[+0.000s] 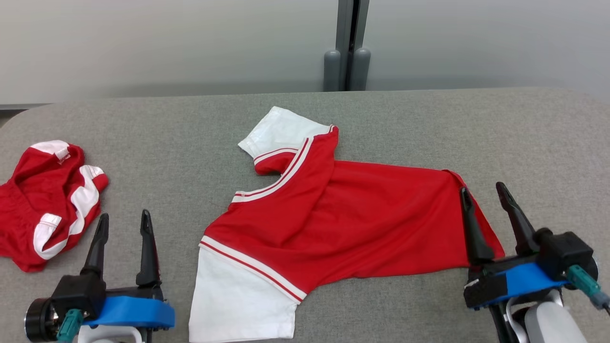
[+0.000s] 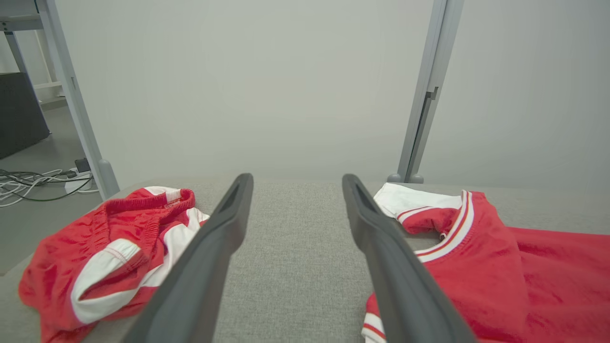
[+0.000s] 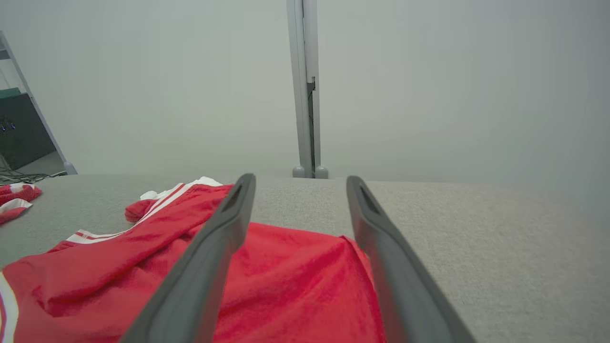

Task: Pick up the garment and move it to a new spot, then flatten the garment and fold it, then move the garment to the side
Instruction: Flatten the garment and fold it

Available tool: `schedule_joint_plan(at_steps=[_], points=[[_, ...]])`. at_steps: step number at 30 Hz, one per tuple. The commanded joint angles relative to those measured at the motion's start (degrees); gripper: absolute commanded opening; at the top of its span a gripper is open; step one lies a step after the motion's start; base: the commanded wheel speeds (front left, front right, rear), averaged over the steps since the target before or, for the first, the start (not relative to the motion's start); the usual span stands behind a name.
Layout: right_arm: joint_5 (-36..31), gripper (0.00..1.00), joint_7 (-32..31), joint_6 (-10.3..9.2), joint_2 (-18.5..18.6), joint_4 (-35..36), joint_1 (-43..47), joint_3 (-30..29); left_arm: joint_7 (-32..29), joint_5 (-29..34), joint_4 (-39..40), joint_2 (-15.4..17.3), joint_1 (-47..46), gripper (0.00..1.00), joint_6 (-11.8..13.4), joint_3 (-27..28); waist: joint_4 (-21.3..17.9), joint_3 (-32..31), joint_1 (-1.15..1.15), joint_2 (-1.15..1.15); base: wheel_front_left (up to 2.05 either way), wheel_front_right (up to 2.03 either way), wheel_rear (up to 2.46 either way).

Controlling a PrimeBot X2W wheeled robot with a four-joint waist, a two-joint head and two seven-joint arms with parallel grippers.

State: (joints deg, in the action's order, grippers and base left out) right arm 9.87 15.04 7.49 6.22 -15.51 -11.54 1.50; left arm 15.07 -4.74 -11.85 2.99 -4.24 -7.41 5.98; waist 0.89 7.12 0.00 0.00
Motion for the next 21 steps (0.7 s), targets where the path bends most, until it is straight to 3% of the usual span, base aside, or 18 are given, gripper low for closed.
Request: schedule_joint_plan(at_steps=[1, 7, 21], points=[[-0.5, 1.00, 0.2, 0.01, -0.7, 2.1, 1.9, -0.3, 0.1, 0.4, 0.2, 0.1, 1.0, 1.00, -0.1, 0.2, -0.1, -0.3, 0.00, 0.00, 0.00, 0.00, 0.00], [-3.1, 1.00, 0.2, 0.01, -2.9, 7.8, 9.3, -0.7, 0.1, 1.3, -0.1, 0.0, 2.6, 1.00, -0.1, 0.3, 0.1, -1.7, 0.00, 0.00, 0.00, 0.00, 0.00], [-4.3, 1.00, 0.2, 0.01, -3.3, 5.3, 10.9, -1.5, 0.1, 2.5, -1.3, 0.2, 3.2, 1.00, 0.0, 0.5, 1.0, -3.1, 0.00, 0.00, 0.00, 0.00, 0.00]])
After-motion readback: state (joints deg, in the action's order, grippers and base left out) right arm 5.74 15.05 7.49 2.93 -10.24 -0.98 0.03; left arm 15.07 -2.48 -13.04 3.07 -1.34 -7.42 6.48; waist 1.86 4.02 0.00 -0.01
